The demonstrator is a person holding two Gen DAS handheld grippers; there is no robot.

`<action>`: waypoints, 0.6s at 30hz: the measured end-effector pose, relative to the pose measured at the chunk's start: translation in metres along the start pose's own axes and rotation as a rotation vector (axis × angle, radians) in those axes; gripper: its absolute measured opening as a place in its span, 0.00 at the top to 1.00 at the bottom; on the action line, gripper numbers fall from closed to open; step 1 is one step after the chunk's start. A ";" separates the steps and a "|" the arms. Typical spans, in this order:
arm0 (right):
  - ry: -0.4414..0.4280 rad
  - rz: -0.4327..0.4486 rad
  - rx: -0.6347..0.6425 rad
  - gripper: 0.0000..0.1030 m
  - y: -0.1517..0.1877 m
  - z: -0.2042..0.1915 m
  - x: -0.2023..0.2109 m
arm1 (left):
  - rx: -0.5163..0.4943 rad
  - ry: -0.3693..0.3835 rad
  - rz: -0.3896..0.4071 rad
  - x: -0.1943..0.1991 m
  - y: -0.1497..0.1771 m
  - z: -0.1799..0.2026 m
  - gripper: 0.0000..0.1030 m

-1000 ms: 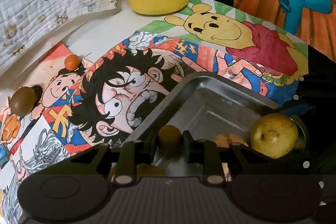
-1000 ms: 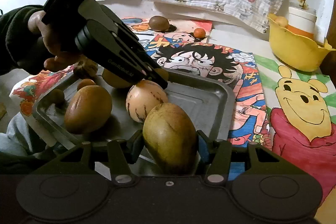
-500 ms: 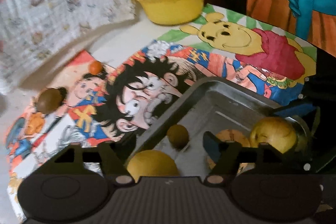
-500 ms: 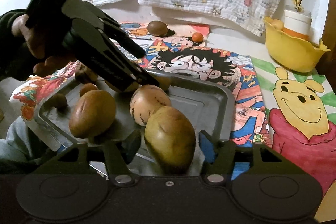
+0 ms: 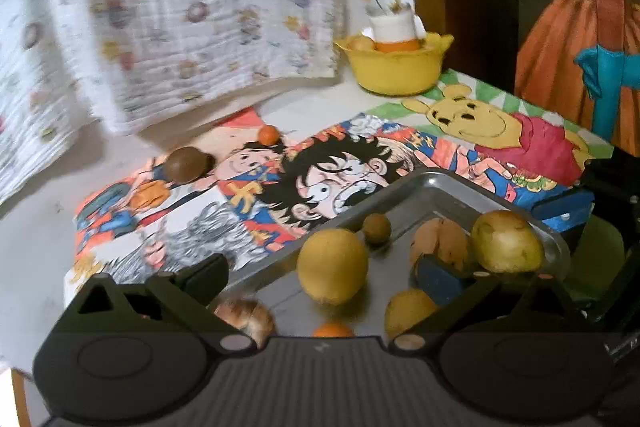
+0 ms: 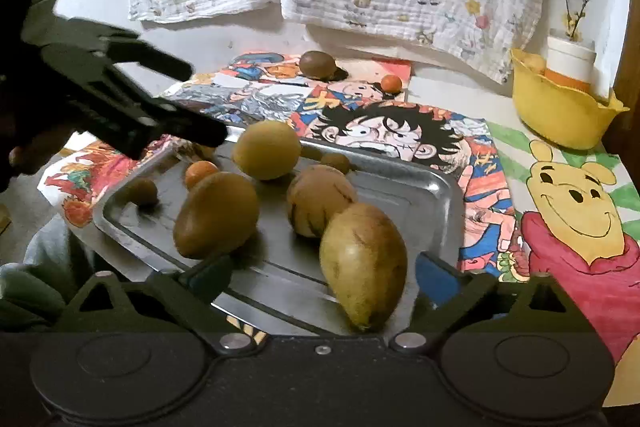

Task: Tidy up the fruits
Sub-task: 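Withdraw both tools from the tray toward the brown kiwi and kumquat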

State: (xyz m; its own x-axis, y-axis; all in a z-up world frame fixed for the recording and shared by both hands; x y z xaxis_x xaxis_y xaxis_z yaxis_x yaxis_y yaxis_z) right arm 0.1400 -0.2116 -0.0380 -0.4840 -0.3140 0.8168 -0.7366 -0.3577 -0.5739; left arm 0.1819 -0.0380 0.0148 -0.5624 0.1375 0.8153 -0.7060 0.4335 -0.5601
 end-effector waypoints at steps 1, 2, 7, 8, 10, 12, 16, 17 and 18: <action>0.001 0.002 0.001 0.02 0.000 -0.002 0.001 | 0.010 -0.002 0.008 0.005 0.006 -0.002 0.01; 0.003 0.006 0.003 0.01 0.000 -0.005 0.002 | 0.022 -0.005 0.013 0.010 0.012 -0.005 0.01; 0.003 0.014 0.011 0.01 0.001 -0.015 0.005 | 0.062 -0.026 0.016 0.027 0.041 -0.013 0.00; 0.005 0.013 0.012 0.01 0.002 -0.017 0.005 | 0.066 -0.032 0.018 0.031 0.047 -0.015 0.00; 0.004 0.013 0.016 0.01 0.001 -0.021 0.006 | 0.072 -0.041 0.021 0.036 0.057 -0.017 0.00; -0.001 0.011 0.021 0.01 0.000 -0.025 0.007 | 0.083 -0.045 0.022 0.042 0.067 -0.019 0.00; 0.006 0.011 0.022 0.01 -0.004 -0.032 0.009 | 0.102 -0.044 0.016 0.047 0.080 -0.022 0.00; 0.008 0.014 0.019 0.01 -0.005 -0.033 0.010 | 0.106 -0.047 0.014 0.048 0.082 -0.022 0.00; 0.009 0.015 0.017 0.01 -0.006 -0.035 0.010 | 0.110 -0.049 0.013 0.049 0.083 -0.023 0.00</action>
State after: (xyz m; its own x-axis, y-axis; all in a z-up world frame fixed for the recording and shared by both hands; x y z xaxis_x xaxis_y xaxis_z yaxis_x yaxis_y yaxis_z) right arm 0.1232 -0.1823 -0.0242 -0.4992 -0.3111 0.8087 -0.7211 -0.3682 -0.5868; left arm 0.1055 0.0253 0.0115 -0.5905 0.0973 0.8011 -0.7399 0.3312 -0.5856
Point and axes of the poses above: each gripper's, at about its wrist camera, not at the fingertips, and x roughly against the way its jaws point, z to its right, y to its underside, the point moved 4 cm from there along -x, roughly the way its jaws point, and after that the axes turned 13 degrees about -z, right-handed, at the moved point
